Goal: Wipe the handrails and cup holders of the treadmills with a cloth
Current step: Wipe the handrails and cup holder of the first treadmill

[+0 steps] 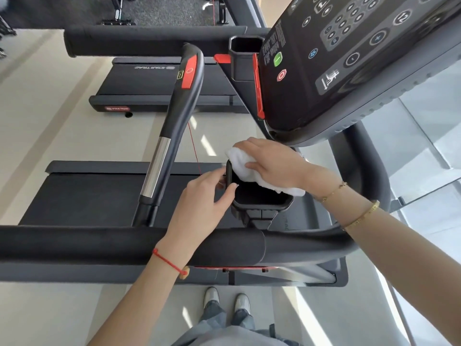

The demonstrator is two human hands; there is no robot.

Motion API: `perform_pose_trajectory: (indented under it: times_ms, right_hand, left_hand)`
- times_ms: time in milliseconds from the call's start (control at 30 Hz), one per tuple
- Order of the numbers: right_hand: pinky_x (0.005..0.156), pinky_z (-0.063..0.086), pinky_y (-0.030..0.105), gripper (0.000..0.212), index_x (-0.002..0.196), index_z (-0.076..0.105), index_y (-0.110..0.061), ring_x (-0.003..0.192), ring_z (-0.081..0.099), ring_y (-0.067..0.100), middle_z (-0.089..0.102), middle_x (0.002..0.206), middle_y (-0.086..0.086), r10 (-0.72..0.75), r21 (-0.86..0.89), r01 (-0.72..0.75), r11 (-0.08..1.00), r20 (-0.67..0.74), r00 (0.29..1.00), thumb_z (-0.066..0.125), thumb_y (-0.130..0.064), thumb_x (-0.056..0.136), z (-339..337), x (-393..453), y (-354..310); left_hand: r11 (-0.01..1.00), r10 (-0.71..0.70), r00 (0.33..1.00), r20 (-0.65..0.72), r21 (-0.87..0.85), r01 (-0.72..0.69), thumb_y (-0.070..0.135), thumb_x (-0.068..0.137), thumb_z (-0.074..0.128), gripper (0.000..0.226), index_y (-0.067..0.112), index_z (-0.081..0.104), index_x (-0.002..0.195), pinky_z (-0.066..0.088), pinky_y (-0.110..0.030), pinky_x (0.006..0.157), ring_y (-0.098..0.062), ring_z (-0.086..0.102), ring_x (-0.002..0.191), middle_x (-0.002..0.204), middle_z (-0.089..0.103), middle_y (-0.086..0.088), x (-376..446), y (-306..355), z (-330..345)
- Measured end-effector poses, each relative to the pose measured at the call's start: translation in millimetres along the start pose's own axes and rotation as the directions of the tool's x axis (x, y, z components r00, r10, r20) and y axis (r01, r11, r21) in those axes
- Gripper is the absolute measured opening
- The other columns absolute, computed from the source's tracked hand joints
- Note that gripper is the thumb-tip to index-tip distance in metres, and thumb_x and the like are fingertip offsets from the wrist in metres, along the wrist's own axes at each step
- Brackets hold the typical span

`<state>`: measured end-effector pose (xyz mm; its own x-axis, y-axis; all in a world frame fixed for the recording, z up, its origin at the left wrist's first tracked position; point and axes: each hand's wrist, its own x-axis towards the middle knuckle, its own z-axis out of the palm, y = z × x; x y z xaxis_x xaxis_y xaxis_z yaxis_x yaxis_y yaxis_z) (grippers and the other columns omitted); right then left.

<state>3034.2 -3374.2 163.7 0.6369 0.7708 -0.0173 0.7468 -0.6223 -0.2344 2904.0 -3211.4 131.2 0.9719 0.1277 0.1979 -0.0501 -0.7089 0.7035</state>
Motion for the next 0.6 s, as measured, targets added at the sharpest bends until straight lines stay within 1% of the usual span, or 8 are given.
perform_pose_trajectory:
  times_ms: [100, 167, 233, 300, 367, 400, 533, 600]
  right_hand:
    - [0.096, 0.04, 0.042, 0.045, 0.144, 0.037, -0.016, 0.116, 0.049, 0.027, 0.051, 0.127, 0.005, 0.017, 0.016, -0.016, 1.0, -0.048, 0.999, 0.046, -0.021, 0.1, 1, -12, 2]
    - [0.103, 0.033, 0.034, 0.048, 0.145, 0.035, -0.015, 0.121, 0.044, 0.028, 0.048, 0.133, 0.007, 0.044, 0.131, -0.031, 0.991, -0.098, 0.994, 0.048, -0.017, 0.099, 2, -33, 7]
    - [0.105, 0.027, 0.028, 0.051, 0.148, 0.031, -0.016, 0.128, 0.038, 0.026, 0.041, 0.14, 0.006, 0.06, 0.207, -0.037, 0.978, -0.108, 0.992, 0.048, -0.014, 0.099, 2, -46, 11]
    - [0.106, 0.028, 0.03, 0.052, 0.148, 0.03, -0.016, 0.128, 0.038, 0.027, 0.041, 0.142, 0.007, 0.046, 0.141, -0.033, 0.99, -0.089, 0.995, 0.047, -0.015, 0.099, 2, -41, 10]
    - [0.103, 0.034, 0.037, 0.051, 0.147, 0.031, -0.014, 0.124, 0.043, 0.028, 0.045, 0.138, 0.007, -0.013, 0.007, 0.013, 1.0, -0.055, 0.998, 0.047, -0.017, 0.099, 2, -21, 4]
    - [0.101, 0.036, 0.039, 0.049, 0.146, 0.033, -0.015, 0.122, 0.045, 0.027, 0.047, 0.136, 0.006, -0.039, -0.025, 0.038, 0.999, -0.035, 0.999, 0.046, -0.018, 0.099, 3, -10, -1]
    - [0.098, 0.037, 0.039, 0.046, 0.144, 0.037, -0.015, 0.116, 0.049, 0.027, 0.05, 0.132, 0.006, -0.05, 0.017, 0.05, 0.999, -0.003, 0.999, 0.047, -0.016, 0.099, 3, 2, -4]
    - [0.101, 0.035, 0.039, 0.05, 0.146, 0.034, -0.014, 0.12, 0.046, 0.028, 0.049, 0.133, 0.007, -0.012, 0.044, 0.013, 0.999, -0.019, 1.0, 0.049, -0.016, 0.098, 2, -13, 2]
  left_hand:
    - [1.0, -0.009, 1.0, -0.002, 0.001, 0.009, 0.04, 0.093, 0.054, 0.032, 0.031, 0.059, 0.123, 0.055, -0.028, 0.083, -0.003, 0.061, 0.092, 0.098, 0.067, 0.012, 0, 0, 0]
    - [1.0, -0.007, 1.0, 0.008, 0.004, 0.007, 0.042, 0.093, 0.052, 0.036, 0.033, 0.058, 0.128, 0.053, -0.026, 0.085, -0.002, 0.061, 0.095, 0.101, 0.066, 0.015, 0, 0, 0]
    - [1.0, -0.003, 1.0, 0.012, 0.001, 0.003, 0.042, 0.093, 0.052, 0.039, 0.031, 0.058, 0.13, 0.054, -0.028, 0.088, -0.003, 0.061, 0.097, 0.103, 0.067, 0.014, 1, 0, -1]
    - [1.0, -0.006, 1.0, 0.021, 0.002, 0.006, 0.041, 0.094, 0.052, 0.04, 0.03, 0.057, 0.132, 0.054, -0.031, 0.088, -0.005, 0.062, 0.098, 0.104, 0.067, 0.012, 0, 1, -1]
    - [1.0, -0.012, 1.0, 0.024, 0.004, 0.011, 0.04, 0.094, 0.053, 0.041, 0.027, 0.058, 0.133, 0.054, -0.034, 0.088, -0.007, 0.062, 0.099, 0.105, 0.067, 0.011, 0, 1, -1]
    - [1.0, -0.016, 1.0, 0.025, 0.007, 0.016, 0.04, 0.094, 0.053, 0.042, 0.025, 0.058, 0.133, 0.054, -0.034, 0.088, -0.008, 0.062, 0.099, 0.106, 0.067, 0.009, 0, 1, -1]
    - [0.999, -0.026, 0.999, 0.035, 0.02, 0.026, 0.043, 0.094, 0.051, 0.047, 0.022, 0.056, 0.136, 0.053, -0.034, 0.091, -0.009, 0.062, 0.102, 0.109, 0.067, 0.009, 1, 1, -1]
    - [1.0, -0.02, 0.999, 0.029, 0.005, 0.02, 0.042, 0.093, 0.051, 0.045, 0.025, 0.057, 0.135, 0.053, -0.033, 0.089, -0.008, 0.062, 0.101, 0.107, 0.067, 0.01, 0, 2, -2]
